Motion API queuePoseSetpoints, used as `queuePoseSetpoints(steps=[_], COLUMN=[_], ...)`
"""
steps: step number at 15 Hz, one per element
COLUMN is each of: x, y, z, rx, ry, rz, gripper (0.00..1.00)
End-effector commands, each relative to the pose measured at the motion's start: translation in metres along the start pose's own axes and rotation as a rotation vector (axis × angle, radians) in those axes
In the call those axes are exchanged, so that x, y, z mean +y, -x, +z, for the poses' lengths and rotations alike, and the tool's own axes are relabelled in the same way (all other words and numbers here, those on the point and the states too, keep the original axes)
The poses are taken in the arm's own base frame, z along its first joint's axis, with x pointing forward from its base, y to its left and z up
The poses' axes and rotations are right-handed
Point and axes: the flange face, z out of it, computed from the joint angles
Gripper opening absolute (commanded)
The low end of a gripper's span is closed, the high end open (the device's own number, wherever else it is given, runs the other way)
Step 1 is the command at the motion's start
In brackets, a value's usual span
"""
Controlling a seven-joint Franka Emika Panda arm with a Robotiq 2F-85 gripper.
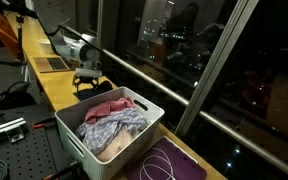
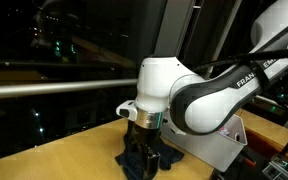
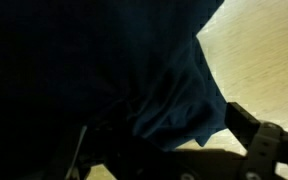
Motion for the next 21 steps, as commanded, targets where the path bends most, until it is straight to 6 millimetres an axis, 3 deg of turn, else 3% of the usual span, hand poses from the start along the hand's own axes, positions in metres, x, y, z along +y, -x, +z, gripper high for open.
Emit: queuePoseSetpoints(steps=[1,5,6,9,16,19,21], x=[-0.003,-0.001,-0.001,-0.002,-0.014,-0.020,-0.022], y=[-0.018,-0.010,-0.007,-0.004,0.002,0.012,0.020], z=[0.025,0.038,0.037,0.024,-0.027,-0.054,-0.082], rx=[0.007,-0.004,-0.006,0.002,0.025,0.032,0.039], ry=[0.001,-0.017,-0.021,-0.020,0.022,0.045,0.073], rz=[-0.011,0.006,0.012,0.031,0.063,0.080,0.087], gripper=[1.00,1.00,0.75,0.59,0.04,0.04,0.03])
